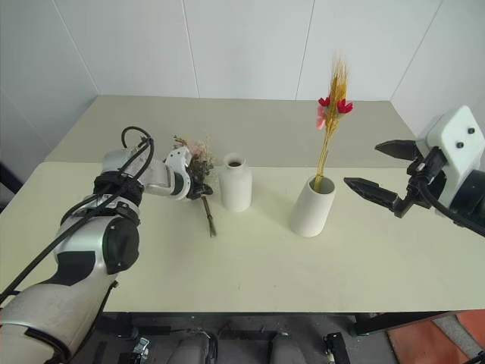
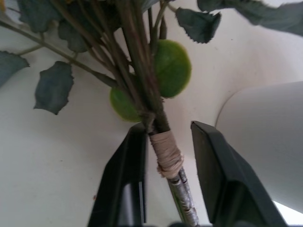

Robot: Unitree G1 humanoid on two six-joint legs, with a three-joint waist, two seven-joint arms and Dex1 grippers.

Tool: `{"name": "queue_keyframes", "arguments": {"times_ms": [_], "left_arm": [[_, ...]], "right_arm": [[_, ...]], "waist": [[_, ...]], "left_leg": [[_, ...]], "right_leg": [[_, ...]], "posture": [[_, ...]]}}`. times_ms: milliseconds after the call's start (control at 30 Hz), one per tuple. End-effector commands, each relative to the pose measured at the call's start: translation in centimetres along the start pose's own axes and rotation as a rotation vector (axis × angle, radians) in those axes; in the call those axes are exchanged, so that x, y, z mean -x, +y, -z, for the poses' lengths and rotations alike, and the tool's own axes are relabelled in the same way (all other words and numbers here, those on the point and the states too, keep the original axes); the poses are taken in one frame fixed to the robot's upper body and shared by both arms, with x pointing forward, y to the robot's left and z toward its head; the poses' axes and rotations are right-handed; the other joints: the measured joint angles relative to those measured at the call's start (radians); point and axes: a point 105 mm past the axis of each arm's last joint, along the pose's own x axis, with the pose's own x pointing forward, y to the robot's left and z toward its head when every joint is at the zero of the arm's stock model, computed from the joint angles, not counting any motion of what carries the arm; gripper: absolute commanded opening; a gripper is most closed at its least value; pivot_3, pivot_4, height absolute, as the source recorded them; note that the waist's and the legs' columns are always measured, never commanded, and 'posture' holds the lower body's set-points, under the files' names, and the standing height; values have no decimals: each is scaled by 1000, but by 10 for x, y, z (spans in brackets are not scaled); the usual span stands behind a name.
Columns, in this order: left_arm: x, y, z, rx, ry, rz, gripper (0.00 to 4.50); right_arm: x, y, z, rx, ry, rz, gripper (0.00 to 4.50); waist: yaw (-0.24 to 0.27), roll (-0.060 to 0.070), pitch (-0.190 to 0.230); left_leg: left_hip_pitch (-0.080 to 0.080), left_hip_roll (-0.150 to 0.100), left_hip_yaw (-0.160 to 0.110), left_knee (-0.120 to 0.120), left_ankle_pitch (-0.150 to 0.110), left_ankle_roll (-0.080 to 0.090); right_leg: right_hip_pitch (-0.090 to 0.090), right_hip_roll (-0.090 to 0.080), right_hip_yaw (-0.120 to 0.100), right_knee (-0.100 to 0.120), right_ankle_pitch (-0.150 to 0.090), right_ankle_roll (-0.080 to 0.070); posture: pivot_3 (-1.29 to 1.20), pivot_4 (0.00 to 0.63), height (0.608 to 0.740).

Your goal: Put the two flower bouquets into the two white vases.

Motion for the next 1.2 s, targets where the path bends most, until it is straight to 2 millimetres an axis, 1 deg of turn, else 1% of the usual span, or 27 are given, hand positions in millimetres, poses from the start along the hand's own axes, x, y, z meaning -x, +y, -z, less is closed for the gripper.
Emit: {"name": "queue_keyframes", "arguments": {"times_ms": [33, 67, 167, 233, 300, 367, 400, 433, 467, 533, 567, 600, 667, 733, 767, 833, 900, 1000, 1067, 1200], "left_arm": [[12, 2, -30, -1, -144, -31, 416], [15, 4, -36, 15, -182, -28, 168], [26, 17, -58, 60, -323, -90, 120], [44, 25, -81, 95, -466, -89, 120], [58, 24, -99, 98, -591, -57, 120], [81, 15, -122, 69, -799, 14, 120], [98, 7, -133, 8, -910, 72, 120], [116, -7, -138, -50, -1000, 213, 120], [128, -16, -140, -94, -1049, 311, 120], [160, -38, -131, -150, -1142, 657, 120], [170, -43, -125, -182, -1158, 769, 120], [175, -47, -121, -205, -1165, 839, 120], [178, -63, -109, -283, -1142, 980, 120], [174, -76, -100, -331, -1108, 1063, 120], [171, -83, -97, -345, -1084, 1098, 120], [161, -96, -94, -361, -1065, 1122, 120], [155, -104, -91, -401, -1058, 1132, 120], [147, -112, -86, -441, -1044, 1159, 120], [140, -115, -82, -468, -1032, 1157, 120], [129, -115, -81, -492, -1034, 1120, 120]], "right_arm": [[9, -6, -9, 28, -23, 58, 4500], [10, -6, -8, 30, -22, 60, 4500], [12, -4, -7, 26, -16, 68, 4500], [17, -3, -4, 15, -5, 84, 4500], [22, -3, -3, 4, 0, 94, 4500], [28, -1, -1, -11, 5, 99, 4500], [32, 0, 1, -20, 10, 95, 4500], [37, 2, 3, -29, 16, 87, 4500], [40, 3, 4, -35, 20, 81, 4500], [45, 6, 7, -44, 28, 69, 4500], [46, 6, 9, -44, 34, 68, 4500], [47, 6, 10, -44, 37, 67, 4500], [46, 6, 13, -35, 53, 76, 4500], [45, 7, 15, -33, 54, 80, 4500], [44, 7, 15, -32, 51, 81, 4500], [42, 7, 15, -34, 40, 96, 4500], [41, 7, 15, -34, 37, 104, 4500], [42, 8, 15, -28, 36, 114, 4500], [43, 7, 14, -25, 34, 125, 4500], [44, 5, 13, -23, 31, 137, 4500]], "waist": [[1, 0, 0], [0, 0, 0], [-1, 0, 0], [-1, 0, 0], [-1, 0, 0], [3, 0, 0], [8, 0, 0], [11, 0, 0], [13, 0, 0], [13, 0, 0], [12, 0, 0], [11, 0, 0], [11, 0, 0], [12, 0, 0], [12, 0, 0], [13, 0, 0], [12, 0, 0], [7, 0, 0], [1, 0, 0], [0, 0, 0]], "left_leg": [[0, 0, 0, 0, 0, 0], [0, 0, 0, 0, 0, 0], [0, 0, 0, 0, 0, -1], [0, 0, 0, 0, 0, -1], [0, 0, 0, 0, 1, -1], [0, 0, 0, 0, 1, -2], [-1, 0, 0, 0, 2, -3], [-1, 0, 1, 0, 2, -3], [-1, 1, 1, 0, 2, -4], [-2, 1, 1, 0, 3, -5], [-2, 1, 1, 0, 3, -5], [-2, 1, 2, 0, 3, -6], [-1, 1, 2, 0, 3, -6], [2, 1, 2, 0, 3, -6], [2, 1, 2, 0, 3, -6], [2, 1, 1, 1, 3, -6], [2, 1, 1, 1, 3, -6], [0, 1, 1, 1, 3, -6], [0, 1, 1, 1, 3, -5], [0, 1, 1, 1, 3, -5]], "right_leg": [[0, 0, 0, 0, 0, 0], [0, 0, 0, 0, 0, 0], [0, 0, 0, 0, 1, 0], [0, 0, 0, 0, 2, -2], [0, 0, 0, 0, 2, -2], [0, 0, 0, 0, 3, -2], [0, 0, 0, 0, 3, -2], [0, -1, 0, -1, 3, -2], [0, 0, 0, -1, 3, -3], [0, 0, 0, -2, 4, -3], [0, -1, 0, -3, 4, -3], [0, -1, 0, -3, 4, -3], [1, 0, 0, -2, 4, -3], [3, 0, 0, -2, 3, -2], [3, 0, 0, -2, 0, 3], [4, 0, 0, -1, 0, 4], [4, 0, 0, -2, 0, 4], [3, 0, 0, -2, 0, 4], [2, 1, 1, -1, 1, 1], [2, 1, 1, -1, 1, 2]], "posture": [[0, 150, 740], [0, 150, 740], [0, 150, 740], [0, 150, 740], [0, 150, 740], [0, 150, 740], [0, 150, 740], [0, 150, 740], [0, 150, 740], [0, 150, 740], [0, 150, 740], [0, 150, 740], [0, 150, 740], [0, 150, 740], [0, 150, 740], [0, 150, 740], [0, 150, 740], [0, 150, 740], [0, 150, 740], [0, 150, 740]]}}
